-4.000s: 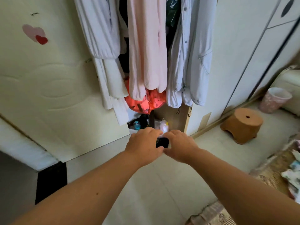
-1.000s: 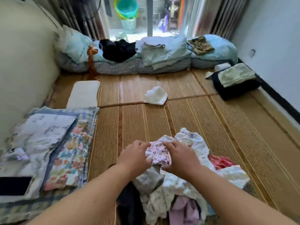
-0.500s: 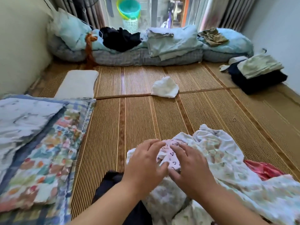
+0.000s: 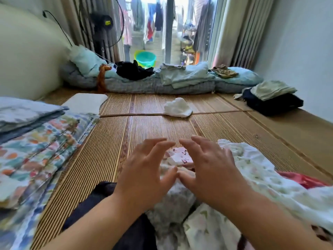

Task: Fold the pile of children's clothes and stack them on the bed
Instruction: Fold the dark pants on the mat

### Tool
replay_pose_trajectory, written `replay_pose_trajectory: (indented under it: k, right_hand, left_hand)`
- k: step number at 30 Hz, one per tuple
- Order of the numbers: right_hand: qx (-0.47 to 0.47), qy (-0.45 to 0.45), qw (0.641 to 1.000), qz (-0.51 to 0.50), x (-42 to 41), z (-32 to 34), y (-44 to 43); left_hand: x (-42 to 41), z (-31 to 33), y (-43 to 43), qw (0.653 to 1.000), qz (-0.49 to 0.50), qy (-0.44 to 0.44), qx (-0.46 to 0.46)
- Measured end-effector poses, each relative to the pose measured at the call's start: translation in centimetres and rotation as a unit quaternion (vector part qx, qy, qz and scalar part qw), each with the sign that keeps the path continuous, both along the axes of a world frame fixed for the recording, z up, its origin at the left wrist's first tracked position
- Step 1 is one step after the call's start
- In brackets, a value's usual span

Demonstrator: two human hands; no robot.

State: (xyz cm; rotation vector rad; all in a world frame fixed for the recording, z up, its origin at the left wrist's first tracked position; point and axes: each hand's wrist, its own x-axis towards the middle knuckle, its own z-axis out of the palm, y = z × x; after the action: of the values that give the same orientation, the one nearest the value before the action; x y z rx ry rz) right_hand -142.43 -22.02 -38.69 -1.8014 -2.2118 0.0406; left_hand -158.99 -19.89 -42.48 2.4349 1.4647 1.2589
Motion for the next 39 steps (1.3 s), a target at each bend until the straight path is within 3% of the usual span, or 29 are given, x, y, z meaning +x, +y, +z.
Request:
replay_pose_trajectory:
  k: [7,16,21,26,31,39]
  right_hand:
    - [0.024,0.007,1.000,-0.005,0.9,2.4,-9.0]
    - [0.032,-0.022,0.999,0.001,2.1,2.3,-17.1]
    - [-0.008,-0.056,0.998,0.016,3.8,-0.1,-16.5]
    - [-0.017,-0.124,0.989,0.073,4.8,-2.5,-14.1]
    - [-0.086,-0.201,0.972,0.083,3.8,-3.4,-9.3]
    - [-0.185,-0.273,0.939,0.098,2.9,-6.7,-3.9]
  left_hand:
    - [-0.6,3.8,-9.9,0.995,0.027,0.090,-0.015]
    - [-1.8,4.6,-18.1,0.991,0.052,0.122,-0.020]
    - [-0.6,3.3,-17.7,0.972,0.075,0.176,-0.134]
    - [0.1,0.2,-15.9,0.902,0.150,0.227,-0.335]
    - [-1.9,-3.9,-13.0,0.864,0.197,0.227,-0.403]
    - [-4.2,-8.7,-7.6,0.916,0.067,0.228,-0.323]
